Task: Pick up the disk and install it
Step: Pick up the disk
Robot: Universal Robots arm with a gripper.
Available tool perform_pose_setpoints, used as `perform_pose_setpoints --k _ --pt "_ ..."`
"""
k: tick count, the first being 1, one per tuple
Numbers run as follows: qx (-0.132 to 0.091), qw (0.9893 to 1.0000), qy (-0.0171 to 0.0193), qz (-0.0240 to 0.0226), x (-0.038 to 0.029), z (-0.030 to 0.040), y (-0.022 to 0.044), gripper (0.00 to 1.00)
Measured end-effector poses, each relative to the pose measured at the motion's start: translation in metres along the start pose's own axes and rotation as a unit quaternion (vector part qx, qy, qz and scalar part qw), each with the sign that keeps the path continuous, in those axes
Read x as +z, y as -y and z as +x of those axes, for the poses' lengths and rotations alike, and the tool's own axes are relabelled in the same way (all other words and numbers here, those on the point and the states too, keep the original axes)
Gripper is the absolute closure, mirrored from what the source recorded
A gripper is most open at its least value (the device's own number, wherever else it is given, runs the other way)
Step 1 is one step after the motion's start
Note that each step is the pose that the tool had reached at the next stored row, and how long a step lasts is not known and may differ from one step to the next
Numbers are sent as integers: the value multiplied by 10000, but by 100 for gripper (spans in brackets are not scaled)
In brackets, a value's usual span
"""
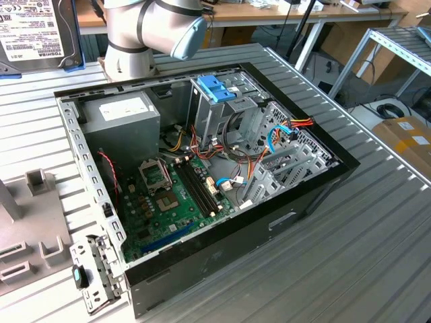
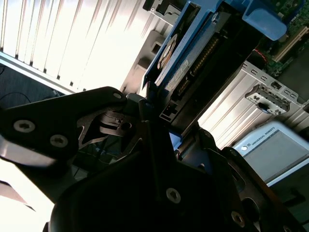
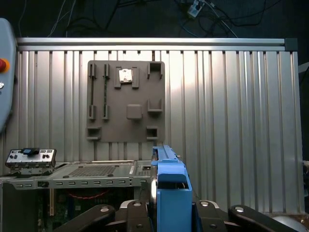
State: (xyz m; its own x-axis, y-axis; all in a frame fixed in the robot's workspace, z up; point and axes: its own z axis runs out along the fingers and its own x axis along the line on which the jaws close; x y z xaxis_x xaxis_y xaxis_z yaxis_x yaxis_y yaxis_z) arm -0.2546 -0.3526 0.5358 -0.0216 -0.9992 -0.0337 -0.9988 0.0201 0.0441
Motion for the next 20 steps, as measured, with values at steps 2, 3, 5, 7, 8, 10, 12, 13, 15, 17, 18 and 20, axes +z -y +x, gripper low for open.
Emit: perform_pose_setpoints --k 2,3,5,7,8,10,12,13,15,17,18,20 --pt "0 10000 0 0 0 0 7 63" --pt "0 10000 0 0 0 0 10 63" --pt "0 10000 0 0 1 0 20 63" --pt "0 10000 0 0 0 -1 28 63" --pt "0 10000 0 0 0 -1 32 63" --pt "0 10000 0 0 1 -1 39 63" --pt "0 10000 0 1 1 -1 49 63" --pt "0 10000 0 0 1 -1 53 63" --pt "0 10000 0 0 0 -1 61 63" --pt "0 10000 0 0 1 -1 70 63" --pt "0 10000 0 0 1 -1 74 63" --pt "0 10000 0 0 1 -2 85 63"
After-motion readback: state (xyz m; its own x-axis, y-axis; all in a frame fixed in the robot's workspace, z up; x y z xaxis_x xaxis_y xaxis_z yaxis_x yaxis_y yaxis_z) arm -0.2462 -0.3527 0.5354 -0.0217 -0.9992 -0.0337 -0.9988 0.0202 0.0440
